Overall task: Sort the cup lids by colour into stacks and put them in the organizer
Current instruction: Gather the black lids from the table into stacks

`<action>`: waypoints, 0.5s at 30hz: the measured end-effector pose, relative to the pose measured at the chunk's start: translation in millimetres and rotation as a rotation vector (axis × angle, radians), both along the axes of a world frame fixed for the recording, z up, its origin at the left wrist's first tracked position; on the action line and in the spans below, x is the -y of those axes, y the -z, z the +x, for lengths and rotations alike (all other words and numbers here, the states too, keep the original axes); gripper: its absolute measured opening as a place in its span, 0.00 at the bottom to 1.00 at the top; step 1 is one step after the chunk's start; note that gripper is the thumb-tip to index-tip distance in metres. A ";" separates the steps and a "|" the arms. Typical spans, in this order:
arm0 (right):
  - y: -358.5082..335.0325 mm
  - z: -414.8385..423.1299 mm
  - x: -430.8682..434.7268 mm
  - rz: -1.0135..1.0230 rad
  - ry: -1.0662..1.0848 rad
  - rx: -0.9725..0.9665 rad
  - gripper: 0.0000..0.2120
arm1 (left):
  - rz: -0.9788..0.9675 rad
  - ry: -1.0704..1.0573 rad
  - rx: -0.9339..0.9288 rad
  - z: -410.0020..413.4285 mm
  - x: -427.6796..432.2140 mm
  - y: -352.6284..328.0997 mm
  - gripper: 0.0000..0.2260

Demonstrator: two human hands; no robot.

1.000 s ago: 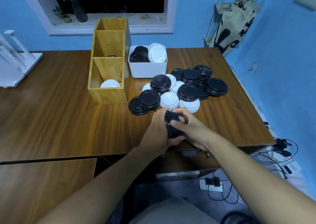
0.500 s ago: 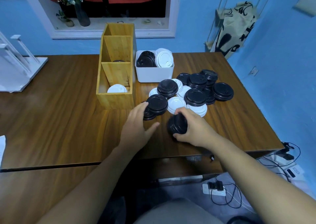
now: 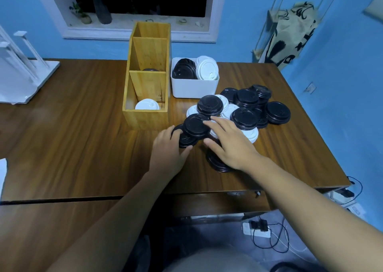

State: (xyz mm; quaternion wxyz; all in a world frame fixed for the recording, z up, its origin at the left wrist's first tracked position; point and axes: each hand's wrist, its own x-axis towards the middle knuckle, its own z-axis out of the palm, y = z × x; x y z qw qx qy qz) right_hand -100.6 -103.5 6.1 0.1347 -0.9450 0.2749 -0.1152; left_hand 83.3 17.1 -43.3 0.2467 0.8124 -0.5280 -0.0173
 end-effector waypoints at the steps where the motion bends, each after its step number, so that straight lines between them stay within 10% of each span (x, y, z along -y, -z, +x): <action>1: -4.1 12.7 5.0 0.013 0.012 -0.005 0.27 | -0.011 -0.001 -0.013 -0.5 -0.4 -0.9 0.26; 6: -7.6 52.8 17.0 -0.024 0.017 -0.170 0.28 | -0.044 -0.050 -0.095 -2.1 -2.3 -5.0 0.30; 15: 2.7 36.2 9.7 0.116 -0.029 0.122 0.18 | -0.048 -0.059 -0.264 4.1 -3.0 -5.5 0.38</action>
